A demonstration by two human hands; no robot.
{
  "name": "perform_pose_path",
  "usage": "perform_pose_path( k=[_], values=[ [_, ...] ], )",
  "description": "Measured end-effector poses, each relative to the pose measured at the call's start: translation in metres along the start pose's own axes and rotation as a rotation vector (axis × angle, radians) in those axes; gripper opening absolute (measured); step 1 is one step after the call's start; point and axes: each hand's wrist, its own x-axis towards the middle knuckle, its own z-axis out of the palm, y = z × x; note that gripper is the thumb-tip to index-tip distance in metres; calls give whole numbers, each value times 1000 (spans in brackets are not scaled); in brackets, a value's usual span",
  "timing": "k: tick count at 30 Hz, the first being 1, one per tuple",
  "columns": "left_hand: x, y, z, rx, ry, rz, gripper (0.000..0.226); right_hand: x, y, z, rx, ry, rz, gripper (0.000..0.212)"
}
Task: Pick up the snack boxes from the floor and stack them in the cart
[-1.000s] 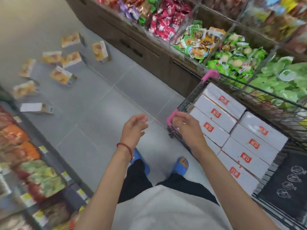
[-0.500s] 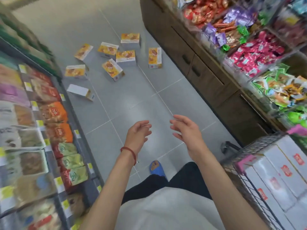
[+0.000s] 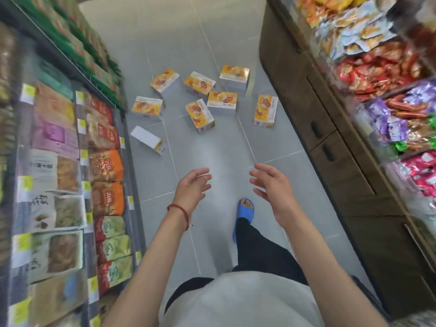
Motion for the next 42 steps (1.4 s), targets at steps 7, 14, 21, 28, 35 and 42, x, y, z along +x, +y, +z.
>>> perform_pose_path(
  k=[7, 14, 21, 28, 35, 42],
  values=[
    [92, 81, -8, -47, 87, -66, 18, 98, -82, 39, -117, -94, 48, 27],
    [186, 136, -37, -115, 127, -124, 19, 191, -144, 105, -212, -135, 81, 22],
    [309, 194, -96, -119, 119, -208, 24, 283, -195, 194, -249, -53, 127, 28],
    [414, 255, -145, -21, 126, -210, 17, 353, -232, 266, -156, 25, 232, 23],
    [494, 295, -141, 21, 129, -301, 19, 426, -270, 291, -137, 60, 292, 31],
    [574, 318, -123, 130, 84, -366, 19, 507, -305, 294, -154, 68, 363, 27]
  ],
)
